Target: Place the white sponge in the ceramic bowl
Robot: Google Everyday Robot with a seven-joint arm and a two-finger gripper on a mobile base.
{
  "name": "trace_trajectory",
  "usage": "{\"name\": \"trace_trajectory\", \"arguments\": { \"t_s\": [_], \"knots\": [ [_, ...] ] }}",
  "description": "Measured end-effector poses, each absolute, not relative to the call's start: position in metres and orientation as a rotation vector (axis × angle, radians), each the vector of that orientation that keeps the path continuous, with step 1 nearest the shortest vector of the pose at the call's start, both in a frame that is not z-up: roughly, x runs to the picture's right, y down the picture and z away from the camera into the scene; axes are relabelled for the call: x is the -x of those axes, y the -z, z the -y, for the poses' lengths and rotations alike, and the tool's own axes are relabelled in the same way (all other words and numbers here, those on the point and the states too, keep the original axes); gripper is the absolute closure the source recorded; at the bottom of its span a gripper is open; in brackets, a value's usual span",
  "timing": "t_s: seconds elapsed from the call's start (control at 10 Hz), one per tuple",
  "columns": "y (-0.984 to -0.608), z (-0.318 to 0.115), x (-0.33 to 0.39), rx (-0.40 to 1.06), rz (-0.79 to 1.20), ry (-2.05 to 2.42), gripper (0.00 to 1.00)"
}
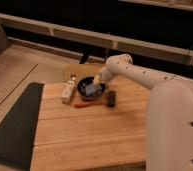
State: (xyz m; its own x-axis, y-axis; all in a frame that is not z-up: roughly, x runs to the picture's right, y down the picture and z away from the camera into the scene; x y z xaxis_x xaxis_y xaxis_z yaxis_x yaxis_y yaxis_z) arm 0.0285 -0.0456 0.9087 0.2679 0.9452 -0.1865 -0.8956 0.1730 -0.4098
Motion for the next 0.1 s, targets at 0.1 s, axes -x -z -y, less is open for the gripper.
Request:
{"name": "trace_trajectory", "arguments": {
  "t_s": [0.1],
  "knots": [
    [-0.9087, 0.0456, -0.0285, 0.489, 0.12, -1.31, 0.2]
  ]
}}
